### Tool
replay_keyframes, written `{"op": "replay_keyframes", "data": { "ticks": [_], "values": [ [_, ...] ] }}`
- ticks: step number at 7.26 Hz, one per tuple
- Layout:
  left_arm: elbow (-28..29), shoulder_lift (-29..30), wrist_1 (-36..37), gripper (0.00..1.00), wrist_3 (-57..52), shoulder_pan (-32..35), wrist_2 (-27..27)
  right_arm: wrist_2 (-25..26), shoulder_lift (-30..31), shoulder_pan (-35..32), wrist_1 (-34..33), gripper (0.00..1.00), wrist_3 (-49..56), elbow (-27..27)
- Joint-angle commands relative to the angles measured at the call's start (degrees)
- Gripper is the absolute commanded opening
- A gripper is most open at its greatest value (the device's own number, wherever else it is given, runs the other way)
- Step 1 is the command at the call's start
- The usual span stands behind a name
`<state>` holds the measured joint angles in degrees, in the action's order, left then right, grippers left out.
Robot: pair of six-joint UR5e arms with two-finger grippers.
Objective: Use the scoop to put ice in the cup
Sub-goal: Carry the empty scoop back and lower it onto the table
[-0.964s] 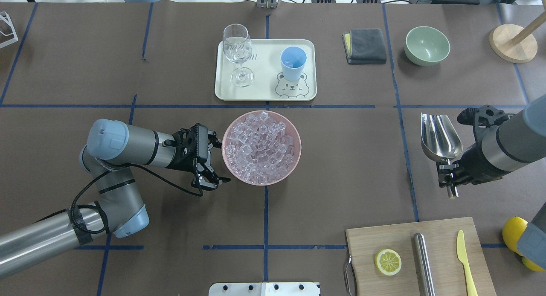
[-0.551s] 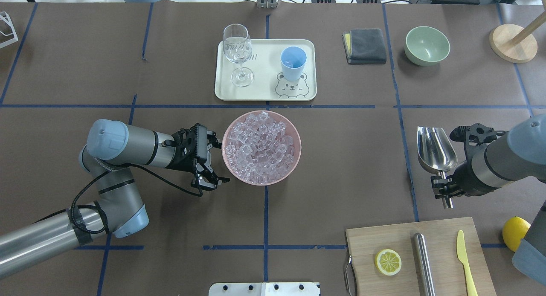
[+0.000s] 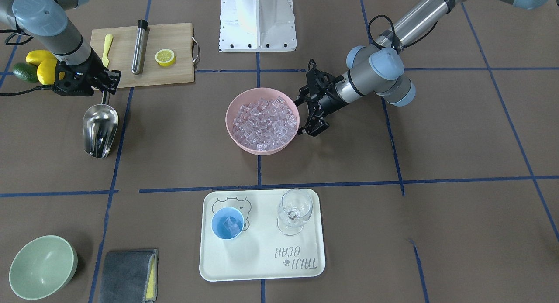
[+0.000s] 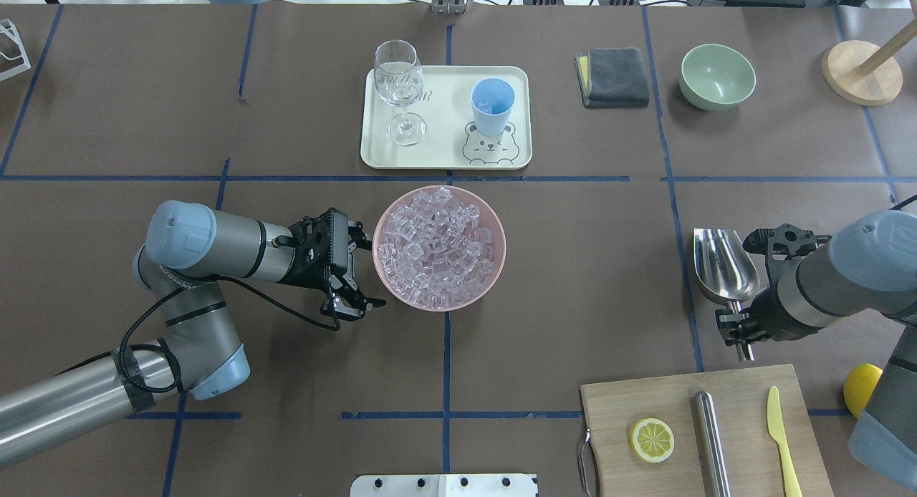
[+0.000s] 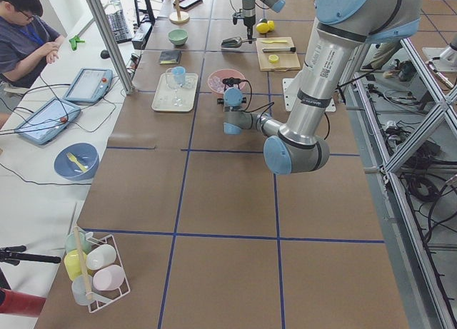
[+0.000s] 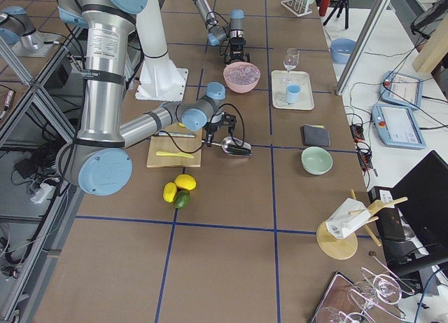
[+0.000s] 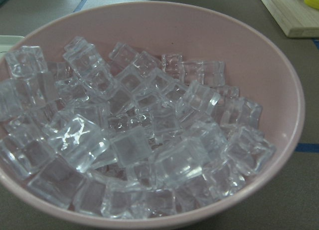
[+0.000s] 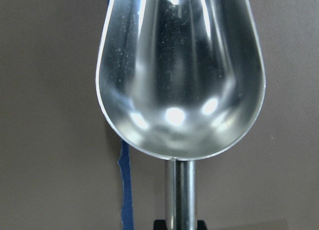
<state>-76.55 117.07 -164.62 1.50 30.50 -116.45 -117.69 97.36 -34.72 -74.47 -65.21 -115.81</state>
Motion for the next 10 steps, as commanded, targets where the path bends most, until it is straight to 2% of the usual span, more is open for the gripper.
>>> {"op": "replay_keyframes", "data": {
  "ticks": [1,2,3,4,5,6,7,8,10],
  "values": [
    [0.00,0.00,0.00,1.00,0.00,0.00,0.00,0.00,-0.24,0.27,-0.06,0.00,0.69,0.24],
    [0.00,0.00,0.00,1.00,0.00,0.00,0.00,0.09,-0.24,0.35,-0.06,0.03,0.79,0.33],
    [0.00,-0.09,0.00,1.00,0.00,0.00,0.00,0.09,-0.32,0.62,0.03,0.16,0.87,0.50],
    [0.00,-0.44,0.00,1.00,0.00,0.00,0.00,0.78,-0.33,0.62,0.03,0.69,0.18,0.41],
    [0.00,-0.44,0.00,1.00,0.00,0.00,0.00,1.31,-0.33,0.71,0.03,0.72,0.17,0.50],
    [0.00,-0.44,0.00,1.00,0.09,0.00,0.00,1.84,-0.41,0.71,0.03,0.94,0.17,0.41],
    [-0.09,-0.44,0.00,1.00,0.00,-0.09,0.00,2.46,-0.59,0.62,0.03,1.00,0.17,0.33],
    [-0.17,-0.44,0.00,1.00,0.00,0.00,0.00,2.46,-1.72,0.36,0.03,1.00,0.26,-0.11],
    [-0.35,-0.62,0.00,1.00,0.17,0.43,0.00,1.59,-3.66,-5.85,-0.58,1.00,2.96,-0.55]
  ]
}}
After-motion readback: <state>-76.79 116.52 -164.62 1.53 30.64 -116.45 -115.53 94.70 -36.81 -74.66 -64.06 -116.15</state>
